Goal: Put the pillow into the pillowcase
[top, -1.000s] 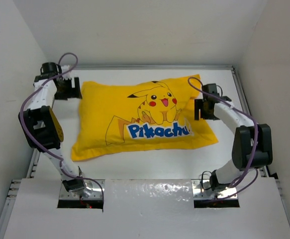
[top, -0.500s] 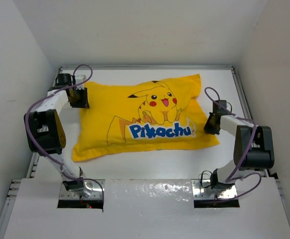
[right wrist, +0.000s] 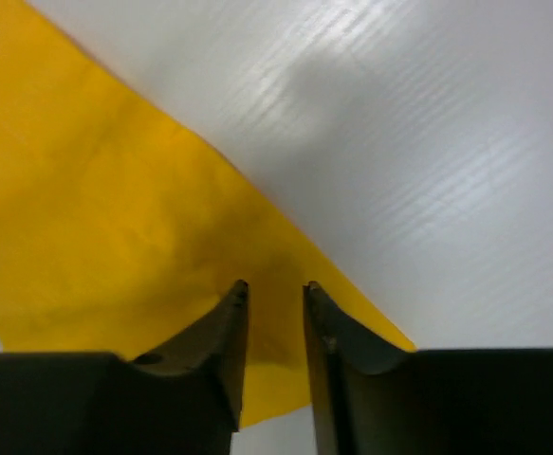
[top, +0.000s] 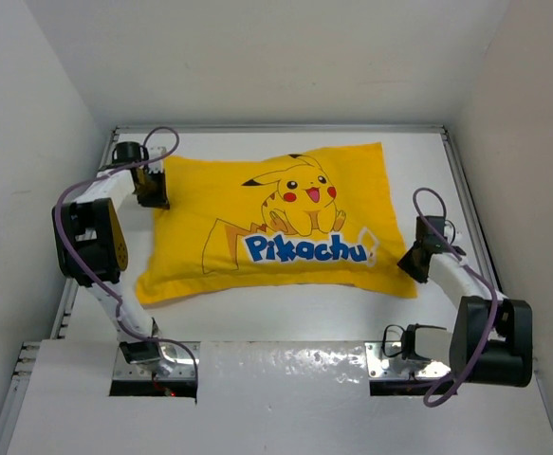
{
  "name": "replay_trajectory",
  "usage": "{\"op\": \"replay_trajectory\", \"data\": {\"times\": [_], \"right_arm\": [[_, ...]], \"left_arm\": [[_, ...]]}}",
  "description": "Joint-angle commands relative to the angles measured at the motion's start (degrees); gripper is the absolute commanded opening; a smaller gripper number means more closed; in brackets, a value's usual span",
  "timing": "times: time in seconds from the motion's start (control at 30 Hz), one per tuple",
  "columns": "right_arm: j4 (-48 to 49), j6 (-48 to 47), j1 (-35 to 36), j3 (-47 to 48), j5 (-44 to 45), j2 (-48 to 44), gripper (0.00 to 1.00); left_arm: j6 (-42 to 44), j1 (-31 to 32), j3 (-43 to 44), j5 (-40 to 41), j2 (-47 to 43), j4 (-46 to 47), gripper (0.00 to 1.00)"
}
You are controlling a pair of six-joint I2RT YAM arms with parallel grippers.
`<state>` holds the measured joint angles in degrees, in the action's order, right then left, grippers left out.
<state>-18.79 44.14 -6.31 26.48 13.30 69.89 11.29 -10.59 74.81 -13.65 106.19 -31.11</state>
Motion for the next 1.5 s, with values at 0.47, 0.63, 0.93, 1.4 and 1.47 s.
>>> {"op": "replay_trajectory", "data": {"times": [0.47, 0.63, 0.93, 1.4, 1.47], "right_arm": [[-17.5, -17.9, -0.5, 31.7, 9.2, -3.4, 0.99], [-14.6, -13.2, -0.5, 29.0, 9.3, -6.3, 0.99], [-7.8, -11.4, -0.5, 20.0, 15.5, -15.8, 0.99], [-6.5, -11.4, -0.5, 16.6, 18.8, -17.4, 0.99], [-6.6, -10.6, -0.5, 16.5, 18.5, -17.5, 0.99]], "left_arm": [[2.3, -7.2, 25.1, 13.1, -4.8, -13.7, 0.86], [7.3, -11.1, 17.6, 18.7, -8.0, -12.9, 0.87], [6.9, -11.3, 8.3, 20.3, -10.7, -11.2, 0.87], [5.1, -11.3, 9.1, 17.2, -10.8, -12.5, 0.86], [4.9, -11.3, 8.9, 16.8, -10.6, -12.7, 0.87]]}}
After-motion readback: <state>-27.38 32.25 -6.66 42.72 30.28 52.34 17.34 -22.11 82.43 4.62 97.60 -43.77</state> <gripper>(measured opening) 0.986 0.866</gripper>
